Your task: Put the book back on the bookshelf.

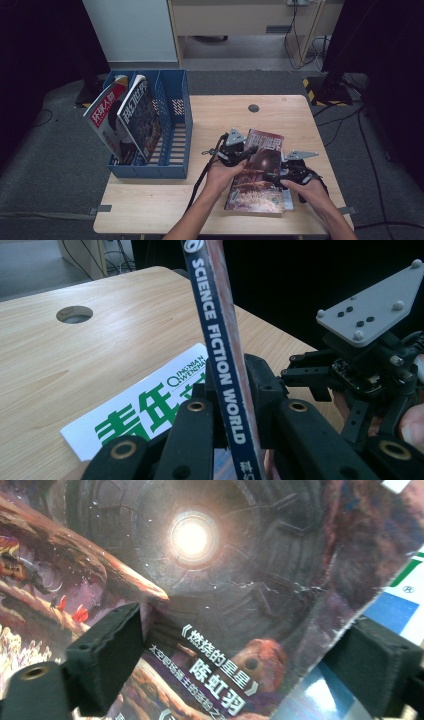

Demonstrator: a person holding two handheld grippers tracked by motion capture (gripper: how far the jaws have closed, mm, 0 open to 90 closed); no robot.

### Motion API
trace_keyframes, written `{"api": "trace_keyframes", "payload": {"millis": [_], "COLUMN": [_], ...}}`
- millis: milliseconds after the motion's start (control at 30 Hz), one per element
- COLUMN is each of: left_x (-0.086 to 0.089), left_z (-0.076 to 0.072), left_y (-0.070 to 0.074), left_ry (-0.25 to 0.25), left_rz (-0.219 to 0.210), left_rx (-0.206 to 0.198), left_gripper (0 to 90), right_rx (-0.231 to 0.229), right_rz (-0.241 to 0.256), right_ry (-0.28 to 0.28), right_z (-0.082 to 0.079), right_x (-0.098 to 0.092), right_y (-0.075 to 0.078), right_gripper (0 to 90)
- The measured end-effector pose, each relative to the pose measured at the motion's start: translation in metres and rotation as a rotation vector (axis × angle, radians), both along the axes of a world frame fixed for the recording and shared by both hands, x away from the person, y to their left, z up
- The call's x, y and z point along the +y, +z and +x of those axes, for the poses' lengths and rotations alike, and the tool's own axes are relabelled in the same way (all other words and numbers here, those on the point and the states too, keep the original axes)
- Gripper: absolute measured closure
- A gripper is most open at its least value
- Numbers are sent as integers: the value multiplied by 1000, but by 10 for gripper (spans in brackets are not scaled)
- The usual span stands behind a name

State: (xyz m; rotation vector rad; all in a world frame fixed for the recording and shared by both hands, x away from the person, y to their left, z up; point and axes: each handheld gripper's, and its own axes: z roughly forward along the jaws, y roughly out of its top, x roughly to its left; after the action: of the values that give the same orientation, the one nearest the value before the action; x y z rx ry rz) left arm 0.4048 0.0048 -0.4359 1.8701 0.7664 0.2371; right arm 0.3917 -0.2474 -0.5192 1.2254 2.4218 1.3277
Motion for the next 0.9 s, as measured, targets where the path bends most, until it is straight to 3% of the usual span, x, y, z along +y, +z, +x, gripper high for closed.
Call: {"api": "trace_keyframes", "payload": {"millis": [100,267,500,900], "left_x": [2,6,13,21], "left_z": [0,2,3,4], "left_y": [1,3,9,21], "left_ry": [-3,-12,-26,-68], "left_rz": [-4,-21,-9,22], "left_rx": [-5,-13,-26,-26], "left_gripper": [818,827,829,823], "right_rx": [2,-17,-55,-133], "right_rz": [29,32,43,10], "right_ry": [-6,-7,-2,13], "right_z": [1,1,0,-4], "right_x": [-5,-8,-13,-16], "right_y": [2,8,17,33], "right_gripper": [252,363,541,658]}}
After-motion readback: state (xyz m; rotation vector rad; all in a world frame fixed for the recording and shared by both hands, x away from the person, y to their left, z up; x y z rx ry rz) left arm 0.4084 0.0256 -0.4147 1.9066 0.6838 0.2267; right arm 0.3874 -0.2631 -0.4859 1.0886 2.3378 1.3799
